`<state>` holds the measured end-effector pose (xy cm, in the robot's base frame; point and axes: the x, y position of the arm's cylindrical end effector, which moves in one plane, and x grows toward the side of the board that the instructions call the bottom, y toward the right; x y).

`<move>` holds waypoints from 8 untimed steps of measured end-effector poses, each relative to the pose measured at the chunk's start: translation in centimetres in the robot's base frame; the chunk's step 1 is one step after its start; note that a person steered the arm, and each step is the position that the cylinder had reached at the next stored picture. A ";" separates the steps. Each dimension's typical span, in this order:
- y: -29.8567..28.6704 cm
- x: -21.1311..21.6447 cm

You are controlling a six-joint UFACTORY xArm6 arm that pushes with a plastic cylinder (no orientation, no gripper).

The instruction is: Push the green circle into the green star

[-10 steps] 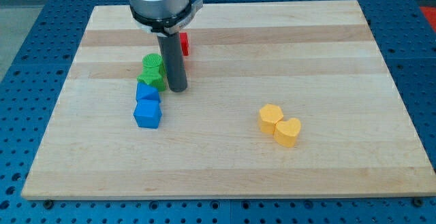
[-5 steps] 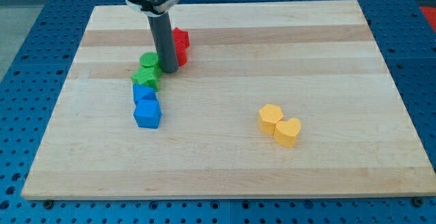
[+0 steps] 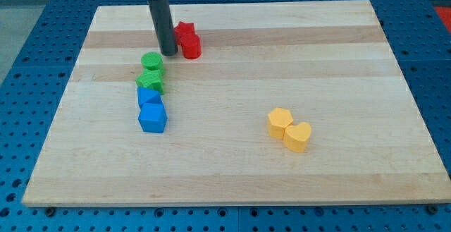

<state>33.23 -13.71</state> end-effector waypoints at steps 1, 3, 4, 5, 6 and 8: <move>-2.5 0.0; -2.8 0.2; -2.8 0.3; -2.8 0.8; -2.8 1.8; -2.8 3.0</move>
